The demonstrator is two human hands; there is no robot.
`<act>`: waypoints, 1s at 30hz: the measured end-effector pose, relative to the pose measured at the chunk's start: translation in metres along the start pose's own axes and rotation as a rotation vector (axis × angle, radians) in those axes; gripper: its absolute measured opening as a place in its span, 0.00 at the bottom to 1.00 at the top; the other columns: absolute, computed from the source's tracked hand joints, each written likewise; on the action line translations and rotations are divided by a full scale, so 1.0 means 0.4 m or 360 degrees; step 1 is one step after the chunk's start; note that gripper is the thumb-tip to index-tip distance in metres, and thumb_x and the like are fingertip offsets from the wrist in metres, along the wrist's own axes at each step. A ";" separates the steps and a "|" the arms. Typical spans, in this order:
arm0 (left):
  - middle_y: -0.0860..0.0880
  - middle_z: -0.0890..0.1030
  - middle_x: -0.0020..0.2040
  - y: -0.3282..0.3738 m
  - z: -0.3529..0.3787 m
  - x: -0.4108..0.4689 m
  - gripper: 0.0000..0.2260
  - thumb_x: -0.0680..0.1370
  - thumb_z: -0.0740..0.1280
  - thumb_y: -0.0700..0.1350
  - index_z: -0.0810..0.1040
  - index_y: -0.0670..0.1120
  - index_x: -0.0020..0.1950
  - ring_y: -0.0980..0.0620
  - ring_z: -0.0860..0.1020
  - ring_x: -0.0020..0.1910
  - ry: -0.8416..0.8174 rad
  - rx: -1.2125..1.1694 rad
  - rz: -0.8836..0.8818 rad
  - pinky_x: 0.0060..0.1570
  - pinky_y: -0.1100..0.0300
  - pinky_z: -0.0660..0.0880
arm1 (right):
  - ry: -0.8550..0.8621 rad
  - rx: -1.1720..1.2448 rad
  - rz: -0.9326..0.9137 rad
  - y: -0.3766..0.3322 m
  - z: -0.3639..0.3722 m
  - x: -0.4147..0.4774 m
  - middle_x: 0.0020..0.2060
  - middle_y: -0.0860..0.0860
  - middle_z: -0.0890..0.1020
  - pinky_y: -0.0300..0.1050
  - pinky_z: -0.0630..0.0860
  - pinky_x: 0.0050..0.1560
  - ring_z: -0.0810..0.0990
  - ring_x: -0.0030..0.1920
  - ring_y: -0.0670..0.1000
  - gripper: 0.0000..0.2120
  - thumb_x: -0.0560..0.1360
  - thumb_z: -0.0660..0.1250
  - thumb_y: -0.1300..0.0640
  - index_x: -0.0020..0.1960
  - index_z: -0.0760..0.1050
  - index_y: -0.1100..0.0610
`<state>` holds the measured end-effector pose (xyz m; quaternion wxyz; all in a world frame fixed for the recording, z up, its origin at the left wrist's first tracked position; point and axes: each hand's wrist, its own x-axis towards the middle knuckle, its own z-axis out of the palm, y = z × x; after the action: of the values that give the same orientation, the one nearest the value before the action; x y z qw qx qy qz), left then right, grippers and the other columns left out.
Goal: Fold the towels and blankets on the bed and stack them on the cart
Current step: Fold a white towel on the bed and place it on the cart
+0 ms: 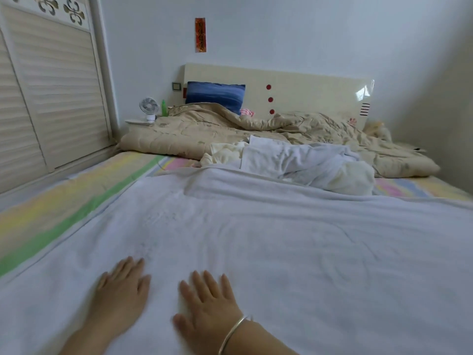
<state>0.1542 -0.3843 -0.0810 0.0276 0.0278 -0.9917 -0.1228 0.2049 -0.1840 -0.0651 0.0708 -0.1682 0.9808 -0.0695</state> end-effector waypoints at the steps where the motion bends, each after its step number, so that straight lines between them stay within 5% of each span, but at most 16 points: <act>1: 0.51 0.49 0.80 0.030 0.002 -0.043 0.25 0.84 0.47 0.56 0.49 0.52 0.80 0.54 0.48 0.79 -0.0036 0.0021 0.0020 0.76 0.54 0.49 | -0.0001 -0.0040 0.0048 -0.004 0.025 -0.047 0.69 0.51 0.73 0.58 0.46 0.72 0.71 0.70 0.52 0.38 0.77 0.30 0.37 0.69 0.73 0.45; 4: 0.53 0.45 0.80 0.084 0.009 -0.168 0.26 0.83 0.47 0.58 0.44 0.54 0.80 0.57 0.45 0.78 -0.0098 0.0091 0.0133 0.75 0.56 0.45 | 0.0222 -0.0112 0.0050 -0.020 0.097 -0.169 0.56 0.43 0.82 0.52 0.59 0.67 0.80 0.57 0.43 0.34 0.79 0.35 0.39 0.57 0.81 0.41; 9: 0.54 0.57 0.79 0.028 -0.015 -0.338 0.23 0.82 0.55 0.54 0.59 0.54 0.78 0.58 0.54 0.77 0.0056 -0.0069 0.0152 0.75 0.56 0.50 | 0.0251 -0.0092 -0.0067 -0.014 0.090 -0.331 0.59 0.43 0.81 0.47 0.72 0.61 0.79 0.59 0.43 0.36 0.79 0.32 0.42 0.60 0.79 0.44; 11: 0.52 0.55 0.79 -0.005 -0.041 -0.376 0.23 0.83 0.52 0.54 0.57 0.53 0.79 0.56 0.53 0.78 0.0049 -0.0008 0.0052 0.75 0.56 0.50 | 0.0302 -0.0083 0.0004 -0.045 0.083 -0.346 0.61 0.46 0.80 0.49 0.77 0.59 0.79 0.61 0.46 0.36 0.80 0.32 0.42 0.62 0.79 0.46; 13: 0.52 0.51 0.80 -0.017 -0.054 -0.411 0.24 0.84 0.47 0.56 0.52 0.52 0.80 0.55 0.49 0.78 -0.0021 0.0058 0.0020 0.76 0.55 0.47 | 0.0372 -0.0055 -0.0029 -0.088 0.079 -0.346 0.72 0.50 0.68 0.53 0.63 0.72 0.67 0.72 0.51 0.39 0.77 0.29 0.40 0.72 0.69 0.51; 15: 0.52 0.49 0.80 -0.035 -0.061 -0.453 0.25 0.83 0.45 0.57 0.50 0.52 0.80 0.55 0.47 0.79 -0.0060 0.0099 -0.0014 0.77 0.53 0.44 | 0.0206 0.0070 -0.0153 -0.150 0.094 -0.334 0.78 0.51 0.45 0.53 0.36 0.75 0.42 0.78 0.51 0.43 0.70 0.24 0.35 0.79 0.46 0.54; 18: 0.52 0.48 0.80 -0.115 -0.080 -0.489 0.25 0.83 0.43 0.58 0.50 0.53 0.80 0.53 0.46 0.79 -0.0016 0.0123 -0.0211 0.77 0.50 0.43 | 0.0147 0.0028 -0.0253 -0.239 0.101 -0.327 0.77 0.51 0.37 0.56 0.29 0.72 0.32 0.76 0.52 0.44 0.68 0.20 0.34 0.78 0.37 0.53; 21: 0.50 0.48 0.80 -0.207 -0.103 -0.495 0.25 0.83 0.44 0.57 0.52 0.53 0.80 0.49 0.46 0.79 0.0106 0.0136 -0.0469 0.76 0.47 0.44 | 0.0119 -0.0017 -0.0435 -0.298 0.106 -0.344 0.78 0.50 0.47 0.57 0.36 0.74 0.42 0.78 0.55 0.35 0.76 0.29 0.37 0.79 0.48 0.49; 24: 0.44 0.43 0.80 -0.313 -0.135 -0.490 0.38 0.77 0.52 0.69 0.44 0.53 0.80 0.42 0.43 0.78 0.0111 0.0137 -0.0766 0.74 0.39 0.47 | 0.0096 0.0010 -0.0503 -0.364 0.120 -0.360 0.68 0.46 0.74 0.57 0.67 0.67 0.72 0.69 0.53 0.24 0.74 0.52 0.40 0.67 0.70 0.40; 28: 0.38 0.39 0.78 -0.381 -0.185 -0.461 0.65 0.55 0.59 0.83 0.31 0.51 0.77 0.35 0.42 0.77 -0.0145 -0.0021 -0.1040 0.71 0.31 0.48 | 0.0246 0.0510 -0.0515 -0.385 0.110 -0.337 0.72 0.43 0.68 0.49 0.50 0.75 0.61 0.74 0.50 0.24 0.78 0.49 0.43 0.70 0.69 0.43; 30: 0.37 0.49 0.78 -0.399 -0.197 -0.446 0.70 0.49 0.60 0.84 0.31 0.51 0.77 0.35 0.52 0.76 -0.0176 -0.0077 -0.1040 0.71 0.34 0.53 | 0.0347 0.0620 -0.0449 -0.375 0.093 -0.324 0.69 0.42 0.71 0.44 0.56 0.73 0.64 0.72 0.47 0.23 0.79 0.48 0.43 0.70 0.70 0.45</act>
<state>0.3445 -0.5469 -0.0524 -0.0663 0.3369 -0.9271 -0.1501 0.3798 -0.2844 -0.0625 -0.0147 -0.2778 0.9176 -0.2839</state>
